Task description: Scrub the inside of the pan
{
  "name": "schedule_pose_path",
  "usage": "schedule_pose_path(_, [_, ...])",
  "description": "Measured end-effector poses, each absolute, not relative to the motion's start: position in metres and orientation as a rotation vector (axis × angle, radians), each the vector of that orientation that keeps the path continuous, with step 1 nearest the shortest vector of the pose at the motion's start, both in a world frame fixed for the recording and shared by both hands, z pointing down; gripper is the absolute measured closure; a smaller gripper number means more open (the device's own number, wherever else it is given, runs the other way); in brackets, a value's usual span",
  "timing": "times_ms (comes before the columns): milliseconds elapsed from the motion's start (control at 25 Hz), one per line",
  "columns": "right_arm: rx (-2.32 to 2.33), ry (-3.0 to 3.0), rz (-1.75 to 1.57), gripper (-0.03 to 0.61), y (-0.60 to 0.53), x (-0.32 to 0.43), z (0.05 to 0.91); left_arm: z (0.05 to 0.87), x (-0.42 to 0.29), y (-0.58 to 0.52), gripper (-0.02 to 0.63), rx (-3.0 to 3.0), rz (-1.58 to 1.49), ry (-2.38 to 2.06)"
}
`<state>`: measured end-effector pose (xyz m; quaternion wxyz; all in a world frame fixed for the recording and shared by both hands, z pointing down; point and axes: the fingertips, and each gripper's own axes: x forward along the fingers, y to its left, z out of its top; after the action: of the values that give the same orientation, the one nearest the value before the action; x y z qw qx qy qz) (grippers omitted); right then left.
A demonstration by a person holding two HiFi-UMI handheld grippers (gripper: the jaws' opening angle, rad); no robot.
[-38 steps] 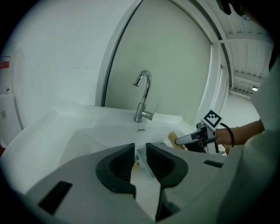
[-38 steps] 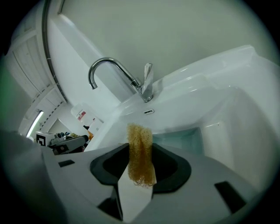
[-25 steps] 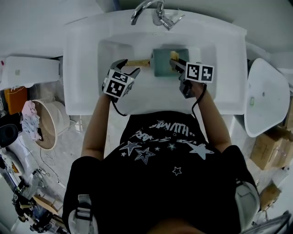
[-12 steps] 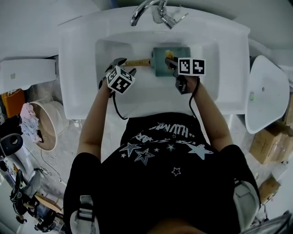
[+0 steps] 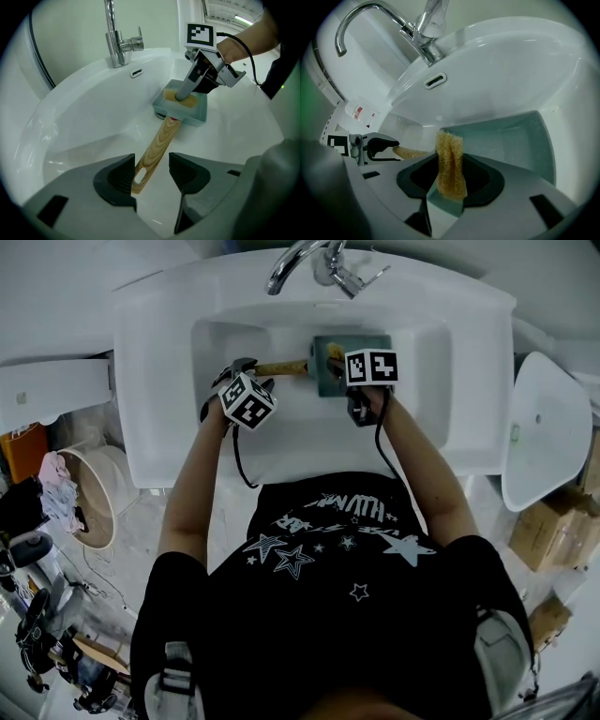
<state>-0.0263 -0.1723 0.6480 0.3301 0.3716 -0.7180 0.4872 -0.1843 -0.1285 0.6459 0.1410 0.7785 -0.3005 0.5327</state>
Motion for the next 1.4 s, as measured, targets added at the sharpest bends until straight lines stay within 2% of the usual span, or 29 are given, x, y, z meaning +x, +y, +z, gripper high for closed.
schedule_pose_path(280, [1.011, -1.822, 1.313, 0.42, -0.181, -0.032, 0.662, 0.648, -0.187, -0.131, 0.415, 2.269, 1.573, -0.868])
schedule_pose_path(800, [0.911, -1.801, 1.299, 0.428, -0.183, -0.05, 0.678, 0.648, -0.185, -0.128, 0.423, 2.284, 1.585, -0.837])
schedule_pose_path(1400, [0.937, -1.794, 1.444, 0.437, -0.191, -0.041, 0.68, 0.649, -0.187, -0.13, 0.423, 2.285, 1.58, -0.833])
